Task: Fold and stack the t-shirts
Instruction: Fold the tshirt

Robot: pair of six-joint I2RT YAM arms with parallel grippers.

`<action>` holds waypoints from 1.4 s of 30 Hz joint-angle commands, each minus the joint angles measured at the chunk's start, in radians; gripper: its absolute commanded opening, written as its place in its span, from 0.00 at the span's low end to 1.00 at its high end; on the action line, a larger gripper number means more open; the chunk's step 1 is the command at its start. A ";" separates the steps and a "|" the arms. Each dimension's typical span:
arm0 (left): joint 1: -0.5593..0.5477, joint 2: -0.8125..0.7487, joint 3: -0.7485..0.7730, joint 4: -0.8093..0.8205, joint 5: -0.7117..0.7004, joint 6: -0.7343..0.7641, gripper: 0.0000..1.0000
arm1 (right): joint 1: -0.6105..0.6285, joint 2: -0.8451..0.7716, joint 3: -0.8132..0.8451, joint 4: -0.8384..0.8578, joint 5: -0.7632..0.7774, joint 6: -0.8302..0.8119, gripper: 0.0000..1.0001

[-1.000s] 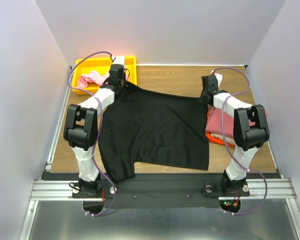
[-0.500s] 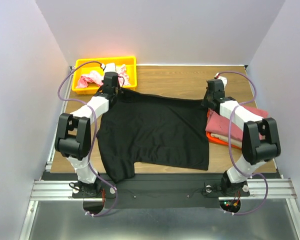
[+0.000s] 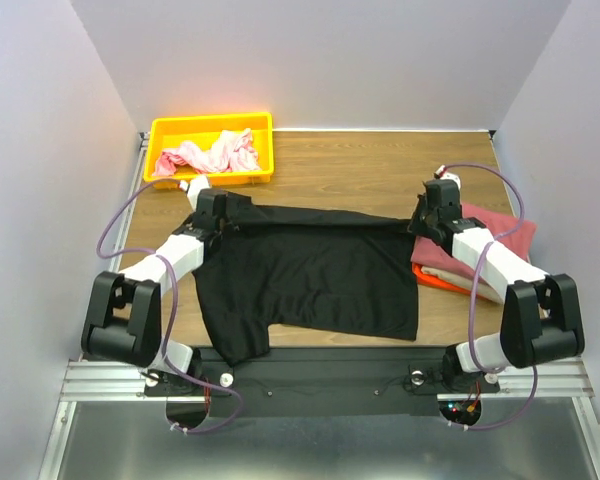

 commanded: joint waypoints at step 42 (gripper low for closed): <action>-0.027 -0.255 -0.024 -0.018 0.118 -0.159 0.99 | 0.011 -0.091 0.004 0.012 -0.344 0.018 1.00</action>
